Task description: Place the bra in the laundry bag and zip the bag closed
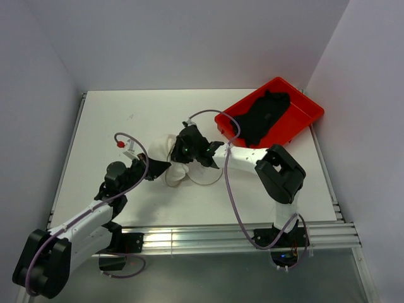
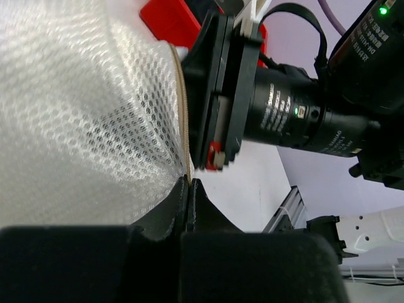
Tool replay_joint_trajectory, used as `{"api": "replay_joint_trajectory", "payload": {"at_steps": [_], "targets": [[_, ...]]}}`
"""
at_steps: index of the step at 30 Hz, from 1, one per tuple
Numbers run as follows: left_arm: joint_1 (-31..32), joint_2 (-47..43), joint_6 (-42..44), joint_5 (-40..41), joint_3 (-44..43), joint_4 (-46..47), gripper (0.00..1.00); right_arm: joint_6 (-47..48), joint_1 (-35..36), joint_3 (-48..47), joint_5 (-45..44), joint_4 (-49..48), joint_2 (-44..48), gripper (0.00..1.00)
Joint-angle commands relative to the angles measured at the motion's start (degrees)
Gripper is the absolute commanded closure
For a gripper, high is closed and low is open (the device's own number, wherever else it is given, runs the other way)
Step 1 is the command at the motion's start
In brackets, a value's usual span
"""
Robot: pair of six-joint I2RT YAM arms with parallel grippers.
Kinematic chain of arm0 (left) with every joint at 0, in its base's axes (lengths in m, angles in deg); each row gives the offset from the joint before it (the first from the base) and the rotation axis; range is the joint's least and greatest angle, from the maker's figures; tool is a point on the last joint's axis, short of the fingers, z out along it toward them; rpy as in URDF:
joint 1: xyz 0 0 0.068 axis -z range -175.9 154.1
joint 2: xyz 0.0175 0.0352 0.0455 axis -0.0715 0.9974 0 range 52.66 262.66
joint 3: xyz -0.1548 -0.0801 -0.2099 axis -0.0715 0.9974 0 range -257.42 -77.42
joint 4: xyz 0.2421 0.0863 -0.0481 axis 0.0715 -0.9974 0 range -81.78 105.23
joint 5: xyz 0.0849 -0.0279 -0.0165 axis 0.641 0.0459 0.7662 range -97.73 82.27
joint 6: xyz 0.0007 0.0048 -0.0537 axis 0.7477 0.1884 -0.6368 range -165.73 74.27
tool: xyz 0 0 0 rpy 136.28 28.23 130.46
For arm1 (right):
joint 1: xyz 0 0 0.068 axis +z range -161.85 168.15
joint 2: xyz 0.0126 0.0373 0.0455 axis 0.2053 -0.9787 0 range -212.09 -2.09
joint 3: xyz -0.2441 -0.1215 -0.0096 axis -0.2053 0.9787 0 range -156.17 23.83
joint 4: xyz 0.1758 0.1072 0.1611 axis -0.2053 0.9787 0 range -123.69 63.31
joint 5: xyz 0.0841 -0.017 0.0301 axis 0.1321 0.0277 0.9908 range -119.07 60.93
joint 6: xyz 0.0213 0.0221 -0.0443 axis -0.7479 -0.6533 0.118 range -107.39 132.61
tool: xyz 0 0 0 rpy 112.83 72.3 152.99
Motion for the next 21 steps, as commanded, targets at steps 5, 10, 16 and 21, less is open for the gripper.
{"api": "replay_joint_trajectory", "payload": {"at_steps": [5,10,16,21], "targets": [[0.0,-4.5,-1.3,0.3,-5.0,-9.3,1.00,-9.4,0.1,0.7,-16.8,-10.2,0.5,0.56],[-2.9,-3.4,-1.7,4.0,-11.2,-17.5,1.00,-1.6,-0.1,-0.5,-13.2,-2.9,3.5,0.14],[-7.5,-0.7,-3.1,0.2,-10.9,-15.3,1.00,6.3,-1.1,7.0,-10.9,2.7,15.1,0.08],[-8.4,-0.8,-3.2,-1.1,-9.0,-13.2,1.00,7.9,-6.3,14.3,-10.3,4.1,18.9,0.11]]}}
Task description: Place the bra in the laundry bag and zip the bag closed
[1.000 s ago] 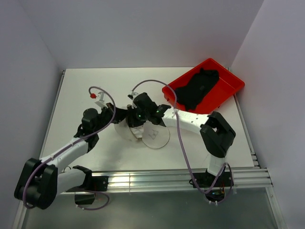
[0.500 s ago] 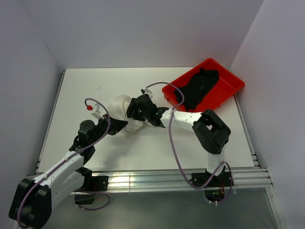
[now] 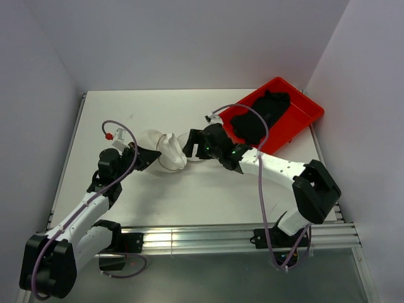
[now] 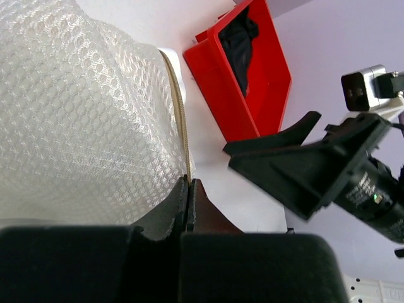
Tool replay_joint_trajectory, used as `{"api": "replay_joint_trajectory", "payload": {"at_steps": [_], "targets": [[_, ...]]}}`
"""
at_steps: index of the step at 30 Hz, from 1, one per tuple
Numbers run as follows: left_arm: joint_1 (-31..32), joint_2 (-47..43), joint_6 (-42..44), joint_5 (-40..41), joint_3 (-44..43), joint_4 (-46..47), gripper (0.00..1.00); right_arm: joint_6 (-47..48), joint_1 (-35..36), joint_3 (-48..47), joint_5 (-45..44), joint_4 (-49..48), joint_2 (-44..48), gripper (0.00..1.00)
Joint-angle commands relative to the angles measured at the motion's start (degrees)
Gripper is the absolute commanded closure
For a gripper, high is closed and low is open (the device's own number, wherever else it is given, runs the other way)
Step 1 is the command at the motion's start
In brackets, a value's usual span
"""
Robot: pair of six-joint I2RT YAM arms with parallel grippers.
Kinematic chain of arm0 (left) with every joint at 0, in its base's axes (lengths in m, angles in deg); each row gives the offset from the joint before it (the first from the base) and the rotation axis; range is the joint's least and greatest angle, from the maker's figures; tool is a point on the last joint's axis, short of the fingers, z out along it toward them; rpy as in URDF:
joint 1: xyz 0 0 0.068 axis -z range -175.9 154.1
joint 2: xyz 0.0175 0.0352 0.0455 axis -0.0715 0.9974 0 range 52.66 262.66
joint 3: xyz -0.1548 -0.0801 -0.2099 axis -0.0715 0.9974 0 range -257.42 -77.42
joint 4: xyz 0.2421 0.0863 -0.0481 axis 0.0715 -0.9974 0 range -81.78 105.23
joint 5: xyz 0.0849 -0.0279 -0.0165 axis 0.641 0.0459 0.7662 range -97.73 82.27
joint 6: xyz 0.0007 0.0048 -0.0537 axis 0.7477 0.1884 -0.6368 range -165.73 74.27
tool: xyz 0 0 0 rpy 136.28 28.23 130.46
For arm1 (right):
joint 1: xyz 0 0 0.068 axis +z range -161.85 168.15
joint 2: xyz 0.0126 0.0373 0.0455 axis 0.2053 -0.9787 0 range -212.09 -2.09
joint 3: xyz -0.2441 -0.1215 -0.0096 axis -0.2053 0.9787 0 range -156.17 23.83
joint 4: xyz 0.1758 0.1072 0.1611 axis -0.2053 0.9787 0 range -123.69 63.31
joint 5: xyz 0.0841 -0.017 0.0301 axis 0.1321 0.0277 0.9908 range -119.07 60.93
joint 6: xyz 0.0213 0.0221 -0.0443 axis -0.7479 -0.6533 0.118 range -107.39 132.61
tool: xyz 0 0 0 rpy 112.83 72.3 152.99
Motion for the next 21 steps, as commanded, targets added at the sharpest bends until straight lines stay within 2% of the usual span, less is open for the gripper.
{"api": "replay_joint_trajectory", "payload": {"at_steps": [1,2,6,9,13,16,18,19,21], "targets": [[-0.3,-0.6,-0.2,-2.6,0.7,2.9,1.00,2.9,-4.5,4.4,-2.2,2.0,1.7,0.13],[-0.3,-0.6,-0.1,-2.5,0.8,2.7,1.00,3.0,-5.1,4.8,-4.0,1.9,1.1,0.21],[-0.3,-0.3,0.0,-3.4,1.1,3.3,1.00,3.1,-6.8,3.5,-11.9,3.9,-4.8,0.43],[-0.3,0.2,0.1,-3.8,1.1,3.6,1.00,1.8,-8.0,2.7,-13.6,3.1,-9.0,0.44],[-0.3,0.6,0.3,-4.2,1.3,3.8,1.00,1.1,-8.8,0.5,-11.7,0.8,-12.8,0.38],[-0.3,1.0,0.4,-4.3,1.3,4.0,1.00,0.6,-9.0,-2.6,-11.2,1.1,-16.0,0.42],[-0.3,1.0,0.3,-4.3,1.4,4.2,1.00,0.0,-9.1,-4.6,-11.6,0.9,-18.4,0.53],[-0.3,1.0,0.1,-4.3,1.4,4.3,1.00,-0.2,-9.3,-5.1,-11.4,0.9,-19.2,0.67],[-0.3,1.1,-0.1,-4.3,1.1,4.2,1.00,-1.0,-9.9,-5.6,-12.0,-0.4,-20.1,0.83]]}}
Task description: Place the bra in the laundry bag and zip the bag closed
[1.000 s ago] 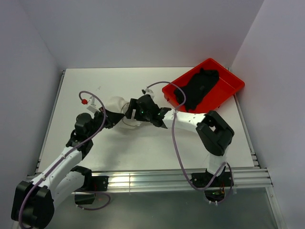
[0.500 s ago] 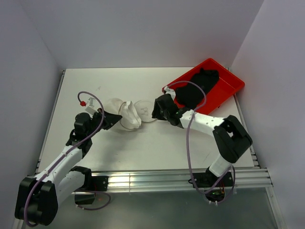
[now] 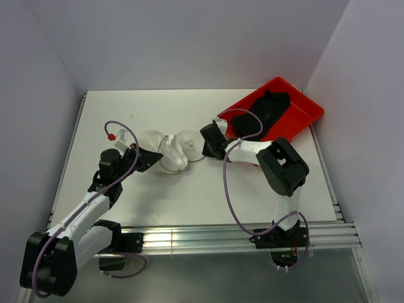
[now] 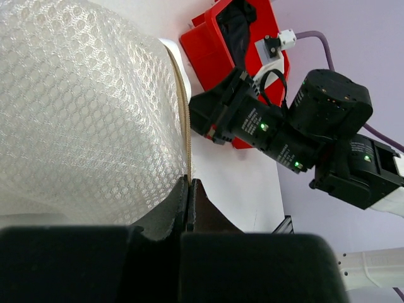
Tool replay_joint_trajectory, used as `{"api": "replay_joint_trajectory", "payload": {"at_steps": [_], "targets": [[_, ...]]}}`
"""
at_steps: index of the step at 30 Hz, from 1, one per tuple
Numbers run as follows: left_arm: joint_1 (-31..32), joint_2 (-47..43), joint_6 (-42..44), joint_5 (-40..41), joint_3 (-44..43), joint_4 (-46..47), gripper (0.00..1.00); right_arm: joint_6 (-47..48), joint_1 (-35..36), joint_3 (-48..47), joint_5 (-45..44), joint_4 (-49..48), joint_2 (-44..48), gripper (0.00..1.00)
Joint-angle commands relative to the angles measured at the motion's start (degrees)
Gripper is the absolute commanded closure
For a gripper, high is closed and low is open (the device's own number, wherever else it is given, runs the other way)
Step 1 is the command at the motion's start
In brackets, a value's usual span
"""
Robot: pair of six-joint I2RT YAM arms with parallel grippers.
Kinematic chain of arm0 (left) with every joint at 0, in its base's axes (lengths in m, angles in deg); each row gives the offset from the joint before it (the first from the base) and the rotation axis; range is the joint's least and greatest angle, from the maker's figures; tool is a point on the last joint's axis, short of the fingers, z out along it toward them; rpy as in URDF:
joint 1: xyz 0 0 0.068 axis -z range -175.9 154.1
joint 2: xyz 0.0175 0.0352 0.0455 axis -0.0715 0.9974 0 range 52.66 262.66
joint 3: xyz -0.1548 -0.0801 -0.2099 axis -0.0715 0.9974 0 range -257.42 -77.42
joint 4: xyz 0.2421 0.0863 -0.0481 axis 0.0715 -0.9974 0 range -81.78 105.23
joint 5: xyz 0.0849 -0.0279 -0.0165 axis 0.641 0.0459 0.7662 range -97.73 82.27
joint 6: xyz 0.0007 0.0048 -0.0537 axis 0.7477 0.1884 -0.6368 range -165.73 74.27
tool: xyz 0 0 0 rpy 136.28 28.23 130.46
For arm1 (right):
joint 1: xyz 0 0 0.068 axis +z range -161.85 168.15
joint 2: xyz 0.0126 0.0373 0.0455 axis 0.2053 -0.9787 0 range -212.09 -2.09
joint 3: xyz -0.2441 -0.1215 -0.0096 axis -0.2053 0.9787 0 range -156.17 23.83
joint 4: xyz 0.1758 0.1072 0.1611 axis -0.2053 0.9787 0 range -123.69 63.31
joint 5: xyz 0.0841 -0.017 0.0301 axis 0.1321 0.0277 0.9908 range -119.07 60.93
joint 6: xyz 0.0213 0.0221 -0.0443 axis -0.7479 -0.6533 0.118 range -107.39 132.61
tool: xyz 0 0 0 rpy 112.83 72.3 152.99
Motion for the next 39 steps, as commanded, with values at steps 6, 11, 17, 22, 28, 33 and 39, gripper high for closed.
{"api": "replay_joint_trajectory", "payload": {"at_steps": [6,11,17,22,28,33,39], "targets": [[-0.2,-0.3,-0.1,-0.1,-1.3,1.6,1.00,1.2,-1.4,7.5,-6.3,-9.9,12.4,1.00],[-0.2,1.7,-1.4,0.1,-4.8,1.4,1.00,11.6,3.6,6.2,-11.5,2.7,34.3,1.00],[-0.1,1.4,-0.2,0.5,-7.3,-2.7,1.00,18.0,17.5,-8.0,-17.7,14.6,37.4,1.00],[-0.1,-1.1,2.0,1.5,-10.1,-8.0,1.00,19.6,18.9,-10.6,-20.3,14.6,35.3,1.00],[-0.2,0.1,1.6,3.9,-11.7,-7.8,1.00,20.0,16.8,-9.8,-12.2,9.9,32.8,1.00],[-1.5,-0.4,3.1,10.9,-14.1,-13.0,1.00,18.4,14.0,-15.4,-3.0,5.0,25.9,1.00],[-7.6,-7.6,3.3,22.1,-12.5,-20.0,1.00,13.8,9.9,-22.3,4.0,-0.2,17.9,1.00]]}}
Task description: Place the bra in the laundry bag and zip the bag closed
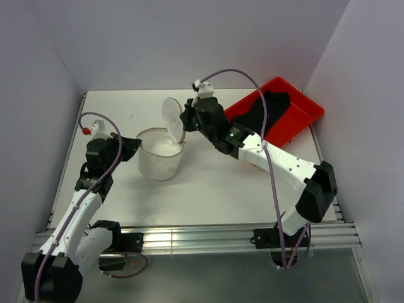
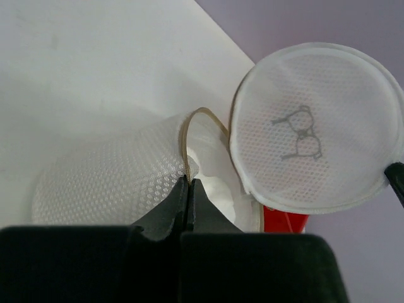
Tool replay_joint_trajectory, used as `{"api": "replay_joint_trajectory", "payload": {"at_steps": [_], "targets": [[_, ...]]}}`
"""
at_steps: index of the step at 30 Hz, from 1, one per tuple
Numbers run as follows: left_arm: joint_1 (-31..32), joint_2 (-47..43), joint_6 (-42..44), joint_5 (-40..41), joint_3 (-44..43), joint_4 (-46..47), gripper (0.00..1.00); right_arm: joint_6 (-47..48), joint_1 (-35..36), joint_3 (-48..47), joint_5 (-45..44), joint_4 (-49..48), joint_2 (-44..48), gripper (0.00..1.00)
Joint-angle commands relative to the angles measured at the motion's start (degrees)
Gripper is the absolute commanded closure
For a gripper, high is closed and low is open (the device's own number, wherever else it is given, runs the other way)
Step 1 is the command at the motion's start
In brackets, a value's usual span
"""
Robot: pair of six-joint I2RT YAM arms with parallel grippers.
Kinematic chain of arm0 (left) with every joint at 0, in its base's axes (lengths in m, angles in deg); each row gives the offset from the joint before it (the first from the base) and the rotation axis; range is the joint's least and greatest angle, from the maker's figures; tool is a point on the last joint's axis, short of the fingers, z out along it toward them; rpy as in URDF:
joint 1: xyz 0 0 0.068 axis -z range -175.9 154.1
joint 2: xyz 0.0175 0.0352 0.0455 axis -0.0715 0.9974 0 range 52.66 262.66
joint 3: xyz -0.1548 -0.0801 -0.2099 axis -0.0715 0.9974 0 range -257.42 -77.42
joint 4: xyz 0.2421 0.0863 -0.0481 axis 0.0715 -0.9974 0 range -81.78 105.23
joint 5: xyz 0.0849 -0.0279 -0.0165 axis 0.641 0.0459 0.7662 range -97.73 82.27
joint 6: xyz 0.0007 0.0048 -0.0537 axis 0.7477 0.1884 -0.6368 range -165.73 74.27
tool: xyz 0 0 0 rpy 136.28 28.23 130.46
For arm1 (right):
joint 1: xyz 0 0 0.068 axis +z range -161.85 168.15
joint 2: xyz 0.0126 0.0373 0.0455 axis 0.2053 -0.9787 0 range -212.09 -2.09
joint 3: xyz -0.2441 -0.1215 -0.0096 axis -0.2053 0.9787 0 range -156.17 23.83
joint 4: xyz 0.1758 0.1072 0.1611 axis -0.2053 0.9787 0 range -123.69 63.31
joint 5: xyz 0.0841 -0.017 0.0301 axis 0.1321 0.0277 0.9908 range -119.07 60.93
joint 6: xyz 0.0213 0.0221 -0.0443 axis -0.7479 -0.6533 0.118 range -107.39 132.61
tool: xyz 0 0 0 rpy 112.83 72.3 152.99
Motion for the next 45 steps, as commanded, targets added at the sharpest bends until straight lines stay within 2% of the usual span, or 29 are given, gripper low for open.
{"api": "replay_joint_trajectory", "payload": {"at_steps": [1,4,6,7,8,9,10,11,13,15,20,21,23,24,27,32,36,42,45], "targets": [[-4.5,-4.5,0.9,7.3,-0.4,-4.0,1.00,-4.6,-2.6,-4.4,6.1,-7.4,-2.9,1.00],[-8.1,-5.7,-0.5,5.6,3.4,-4.0,0.99,-7.2,-4.0,-5.1,7.2,-8.4,-7.9,1.00],[-8.8,-6.5,-1.2,4.9,6.5,-3.3,0.91,-8.3,-5.8,-5.8,8.2,-8.7,-12.3,1.00],[-8.8,-6.7,-1.2,4.6,6.9,-4.0,0.85,-9.2,-6.5,-6.2,8.7,-8.5,-14.9,1.00],[-8.8,-7.2,-1.1,4.3,7.4,-4.3,0.68,-9.5,-7.5,-6.6,9.0,-7.9,-15.9,1.00],[-8.8,-7.5,-1.0,3.7,8.0,-4.3,0.57,-9.4,-8.1,-6.9,9.5,-7.8,-16.7,0.84],[-8.8,-7.9,-0.8,2.4,8.1,-4.9,0.38,-8.9,-8.5,-7.3,10.2,-7.2,-17.3,0.73],[-8.8,-8.4,-0.6,2.1,8.0,-5.4,0.31,-8.4,-9.5,-7.9,10.3,-5.5,-17.4,0.60],[-8.8,-8.8,0.1,1.5,6.7,-6.3,0.18,-6.6,-10.5,-8.7,10.1,-3.5,-15.9,0.40],[-8.5,-9.2,1.6,0.9,3.7,-7.9,0.15,-5.2,-12.7,-7.1,9.2,-2.8,-13.4,0.35],[-5.3,-12.5,5.6,3.3,-2.5,-12.3,0.11,-2.7,-20.3,2.8,5.5,-1.2,-5.1,0.40],[-4.7,-13.2,7.0,4.0,-3.9,-12.8,0.11,-2.5,-21.7,4.0,3.7,-0.3,-4.8,0.45],[-3.0,-14.9,8.6,4.1,-5.1,-13.4,0.11,-1.6,-26.0,6.9,-0.3,2.7,-4.9,0.47],[-2.6,-15.2,10.7,2.9,-6.4,-13.8,0.12,-1.3,-27.2,7.2,-3.8,4.1,-5.5,0.47],[-1.1,-15.4,15.1,0.1,-9.4,-15.9,0.12,0.8,-32.4,8.8,-6.0,6.1,-7.9,0.45],[1.5,-15.6,21.0,0.3,-12.5,-18.9,0.13,7.7,-34.5,5.8,-5.2,9.1,-13.6,0.36],[2.6,-15.6,21.6,0.7,-10.7,-18.7,0.14,13.5,-34.4,2.2,-4.4,11.5,-17.1,0.30],[3.5,-14.8,22.2,-0.5,-10.5,-18.1,0.15,19.6,-34.4,-2.8,-4.3,12.9,-24.3,0.29],[3.6,-14.3,22.6,-0.5,-10.6,-18.1,0.16,20.2,-34.3,-5.9,-3.7,13.2,-28.0,0.34]]}}
